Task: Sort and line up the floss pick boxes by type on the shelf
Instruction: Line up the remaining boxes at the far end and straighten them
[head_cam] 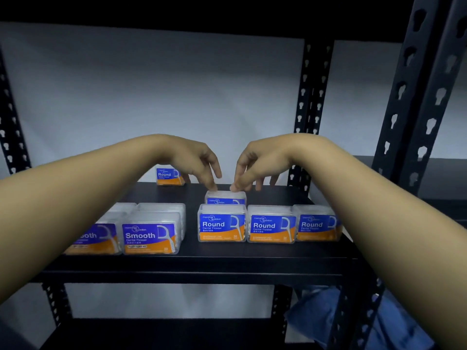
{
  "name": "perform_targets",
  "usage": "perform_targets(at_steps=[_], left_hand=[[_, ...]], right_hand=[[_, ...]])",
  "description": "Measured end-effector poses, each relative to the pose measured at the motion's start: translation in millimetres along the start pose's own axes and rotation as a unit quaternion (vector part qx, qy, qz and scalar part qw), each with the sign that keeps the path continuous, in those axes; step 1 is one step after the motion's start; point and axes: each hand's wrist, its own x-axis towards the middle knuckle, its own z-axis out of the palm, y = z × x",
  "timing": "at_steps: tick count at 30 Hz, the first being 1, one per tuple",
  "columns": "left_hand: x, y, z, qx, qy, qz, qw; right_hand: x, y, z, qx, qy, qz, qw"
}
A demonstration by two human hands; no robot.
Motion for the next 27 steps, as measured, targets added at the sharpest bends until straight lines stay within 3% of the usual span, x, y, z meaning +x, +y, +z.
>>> perform_targets(at_steps=[3,10,13,21,27], left_hand=[[-8.6,-16.5,-16.1,-0.012,0.046,-0.032,0.998],[-23.9,-83.1,-45.3,0.092,0.087,-0.163,0.978],[-30.9,-119.3,-53.7,0.11,0.139,-0.173,0.969],[-46.6,-201.0,-68.2,0.146,0.175,-0.159,0.96],[-43.6,-240.1,-65.4,0.197,0.145,-0.139,0.96]], right_hand=[[20.7,2.8,-10.5,-0.004,0.012,0.016,1.0],[85.8,-12.3,-17.0,-0.023,0.052,0.022,0.998],[115.3,-26.5,-11.9,-0.046,0.074,0.015,0.996],[187.1,-78.0,6.0,-0.066,0.07,-0.007,0.995],[238.3,-120.2,23.1,-0.158,0.094,-0.03,0.983]])
